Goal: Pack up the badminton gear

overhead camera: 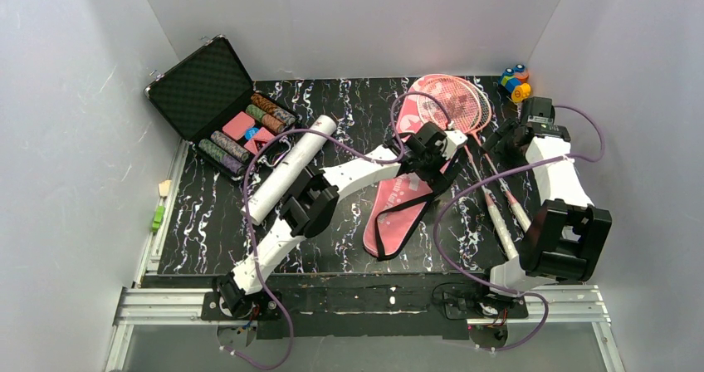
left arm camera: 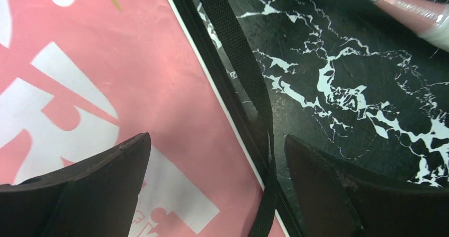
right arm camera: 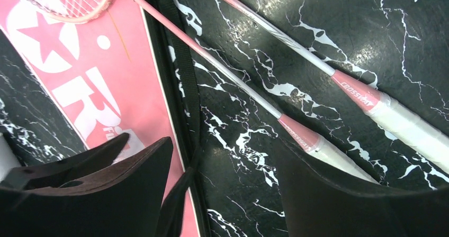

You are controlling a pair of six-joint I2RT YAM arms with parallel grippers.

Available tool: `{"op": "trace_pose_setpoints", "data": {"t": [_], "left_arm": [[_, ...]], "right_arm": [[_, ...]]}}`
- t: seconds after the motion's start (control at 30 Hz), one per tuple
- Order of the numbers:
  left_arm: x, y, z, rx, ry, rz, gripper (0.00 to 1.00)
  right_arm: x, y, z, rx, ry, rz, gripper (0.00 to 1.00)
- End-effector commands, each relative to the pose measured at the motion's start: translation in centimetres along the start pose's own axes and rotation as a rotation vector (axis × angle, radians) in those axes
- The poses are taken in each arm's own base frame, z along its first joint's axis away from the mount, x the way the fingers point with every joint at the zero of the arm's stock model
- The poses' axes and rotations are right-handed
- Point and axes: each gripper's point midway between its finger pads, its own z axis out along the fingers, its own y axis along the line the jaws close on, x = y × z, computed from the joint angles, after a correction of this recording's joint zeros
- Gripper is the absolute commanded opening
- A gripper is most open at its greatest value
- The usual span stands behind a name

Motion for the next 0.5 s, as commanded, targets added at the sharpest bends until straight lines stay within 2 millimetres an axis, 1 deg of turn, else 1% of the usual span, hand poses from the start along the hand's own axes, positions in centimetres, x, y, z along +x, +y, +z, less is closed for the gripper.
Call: {"op": "trace_pose_setpoints", "data": {"t": [0.0, 0.07, 0.13, 0.2, 0.27, 0.3, 0.37, 0.43, 0.47], "left_arm": [[-1.9, -0.4, -0.3, -0.039, -0.051, 0.04, 0.98], [-1.0, 0.0, 0.3, -0.068, -0.035, 0.057, 0.95], [-0.1, 0.9, 0.6, -0.117, -0.019, 0.066, 0.88], [0.5, 1.4, 0.6, -0.138, -0.007, 0.08, 0.8], [0.8, 1.6, 0.3, -0.15, -0.007, 0.084, 0.68], [0.9, 1.7, 0.1, -0.152, -0.01, 0.083, 0.64], [1.1, 1.8, -0.1, -0.153, -0.011, 0.081, 0.59], [1.4, 1.8, 0.0, -0.156, -0.004, 0.078, 0.57], [1.4, 1.9, -0.1, -0.16, -0.002, 0.078, 0.55]], "right_arm": [[-1.4, 1.0, -1.2, -0.061, -0.069, 0.019, 0.77], [-1.3, 1.0, -0.8, -0.059, -0.063, 0.022, 0.77], [-1.2, 1.2, -0.3, -0.062, -0.046, 0.027, 0.76], [-1.1, 1.2, 0.1, -0.064, -0.033, 0.031, 0.76], [-1.1, 1.3, 0.5, -0.063, -0.031, 0.03, 0.75], [-1.1, 1.3, 0.6, -0.062, -0.03, 0.03, 0.75], [-0.8, 1.6, 0.8, -0.082, -0.01, 0.032, 0.75], [-0.6, 1.8, 1.1, -0.09, 0.002, 0.039, 0.73], [-0.5, 1.9, 1.1, -0.098, 0.005, 0.041, 0.72]]}}
